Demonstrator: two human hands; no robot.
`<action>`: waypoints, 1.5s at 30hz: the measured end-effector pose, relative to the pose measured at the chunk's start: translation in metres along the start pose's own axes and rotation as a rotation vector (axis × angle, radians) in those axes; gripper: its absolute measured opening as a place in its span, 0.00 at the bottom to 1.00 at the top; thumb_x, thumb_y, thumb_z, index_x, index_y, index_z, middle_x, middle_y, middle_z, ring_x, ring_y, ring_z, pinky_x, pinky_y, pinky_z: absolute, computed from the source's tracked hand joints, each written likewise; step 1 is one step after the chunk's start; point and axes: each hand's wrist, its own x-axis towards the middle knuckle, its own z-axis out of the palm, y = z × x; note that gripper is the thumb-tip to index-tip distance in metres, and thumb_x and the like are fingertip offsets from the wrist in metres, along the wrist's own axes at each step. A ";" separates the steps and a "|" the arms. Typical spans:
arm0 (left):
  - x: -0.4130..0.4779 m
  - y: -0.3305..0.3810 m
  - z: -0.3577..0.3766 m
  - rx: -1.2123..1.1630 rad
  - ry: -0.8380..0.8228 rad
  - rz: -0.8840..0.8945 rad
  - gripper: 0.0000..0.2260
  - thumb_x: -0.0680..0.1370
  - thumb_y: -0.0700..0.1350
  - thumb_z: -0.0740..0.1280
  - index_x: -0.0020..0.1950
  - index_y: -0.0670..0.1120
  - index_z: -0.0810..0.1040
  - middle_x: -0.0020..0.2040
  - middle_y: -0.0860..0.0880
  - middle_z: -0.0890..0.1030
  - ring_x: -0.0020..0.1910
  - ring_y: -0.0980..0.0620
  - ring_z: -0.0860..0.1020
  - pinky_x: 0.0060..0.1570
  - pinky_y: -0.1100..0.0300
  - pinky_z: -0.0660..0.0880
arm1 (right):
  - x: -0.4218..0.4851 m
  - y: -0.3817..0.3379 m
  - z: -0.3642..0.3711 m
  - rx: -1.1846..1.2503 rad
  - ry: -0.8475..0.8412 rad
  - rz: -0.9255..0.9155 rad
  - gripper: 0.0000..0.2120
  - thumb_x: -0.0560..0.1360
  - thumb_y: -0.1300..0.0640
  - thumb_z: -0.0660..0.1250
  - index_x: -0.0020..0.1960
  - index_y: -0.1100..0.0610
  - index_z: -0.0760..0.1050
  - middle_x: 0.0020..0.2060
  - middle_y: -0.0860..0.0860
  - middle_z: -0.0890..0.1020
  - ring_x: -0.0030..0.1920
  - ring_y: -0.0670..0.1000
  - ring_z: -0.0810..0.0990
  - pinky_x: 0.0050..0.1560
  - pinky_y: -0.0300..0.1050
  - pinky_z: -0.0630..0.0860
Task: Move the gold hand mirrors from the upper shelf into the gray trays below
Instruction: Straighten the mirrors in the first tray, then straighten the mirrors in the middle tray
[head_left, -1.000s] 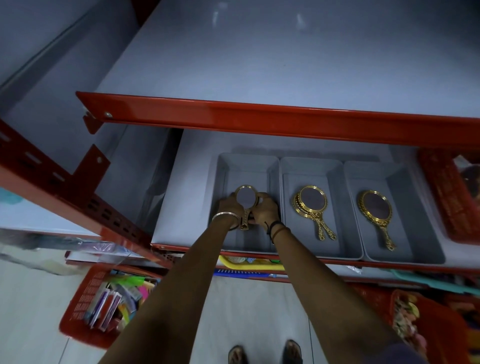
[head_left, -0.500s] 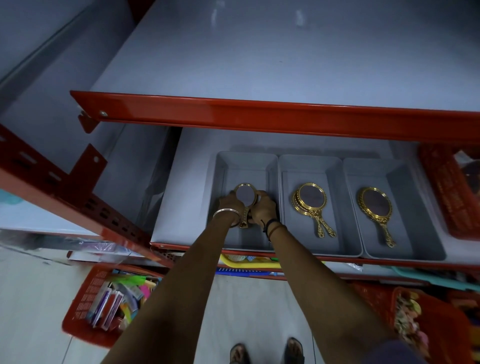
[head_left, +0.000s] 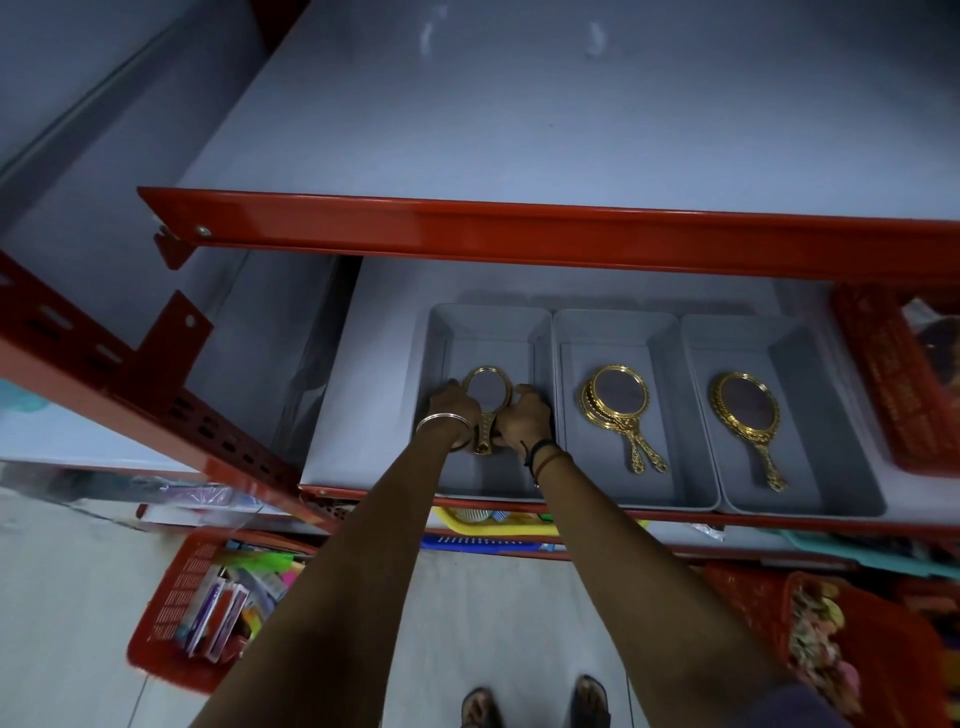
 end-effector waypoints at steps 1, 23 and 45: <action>0.000 -0.001 -0.001 -0.007 0.018 -0.006 0.19 0.77 0.37 0.60 0.67 0.37 0.69 0.66 0.37 0.74 0.65 0.38 0.74 0.61 0.53 0.73 | -0.005 -0.003 -0.003 -0.018 -0.008 0.007 0.15 0.72 0.68 0.62 0.59 0.63 0.72 0.56 0.61 0.80 0.56 0.62 0.80 0.52 0.62 0.80; -0.068 0.105 0.118 0.095 -0.108 0.251 0.15 0.79 0.36 0.58 0.64 0.34 0.73 0.65 0.36 0.76 0.64 0.42 0.75 0.63 0.56 0.71 | -0.032 0.019 -0.180 -0.574 0.048 -0.048 0.11 0.76 0.60 0.62 0.50 0.66 0.80 0.49 0.64 0.83 0.50 0.59 0.82 0.40 0.41 0.71; -0.067 0.100 0.136 0.030 0.030 0.062 0.13 0.77 0.37 0.61 0.57 0.33 0.77 0.57 0.36 0.81 0.57 0.40 0.80 0.54 0.53 0.77 | -0.028 0.038 -0.177 -0.180 0.095 0.064 0.10 0.74 0.62 0.62 0.53 0.64 0.76 0.51 0.62 0.83 0.43 0.57 0.82 0.33 0.45 0.78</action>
